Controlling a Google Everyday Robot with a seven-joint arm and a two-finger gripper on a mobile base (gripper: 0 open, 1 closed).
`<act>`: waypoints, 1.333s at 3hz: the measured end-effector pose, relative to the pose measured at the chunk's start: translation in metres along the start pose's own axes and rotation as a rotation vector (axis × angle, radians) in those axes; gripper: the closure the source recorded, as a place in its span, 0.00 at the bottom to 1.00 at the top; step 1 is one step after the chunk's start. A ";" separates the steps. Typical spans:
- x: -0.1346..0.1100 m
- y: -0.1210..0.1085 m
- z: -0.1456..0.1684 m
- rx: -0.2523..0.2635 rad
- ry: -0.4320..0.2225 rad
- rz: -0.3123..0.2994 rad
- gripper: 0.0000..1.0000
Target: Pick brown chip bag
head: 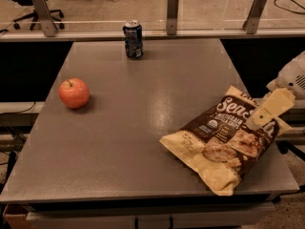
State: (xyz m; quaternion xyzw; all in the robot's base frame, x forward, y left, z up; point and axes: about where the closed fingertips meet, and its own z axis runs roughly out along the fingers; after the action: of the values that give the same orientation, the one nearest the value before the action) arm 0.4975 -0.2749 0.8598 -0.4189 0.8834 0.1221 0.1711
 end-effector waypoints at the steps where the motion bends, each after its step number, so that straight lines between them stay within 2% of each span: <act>1: 0.004 -0.003 0.017 -0.061 -0.037 0.060 0.16; 2: 0.002 0.000 0.023 -0.112 -0.066 0.090 0.40; 3: -0.009 0.006 0.015 -0.130 -0.104 0.077 0.64; 4: -0.021 0.011 -0.001 -0.126 -0.148 0.049 0.85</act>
Offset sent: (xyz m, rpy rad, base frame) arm 0.0017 0.0109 -0.0236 0.2033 0.1011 -0.0554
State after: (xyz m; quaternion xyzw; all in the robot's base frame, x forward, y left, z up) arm 0.5010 -0.2537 0.8704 -0.3968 0.8688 0.2123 0.2064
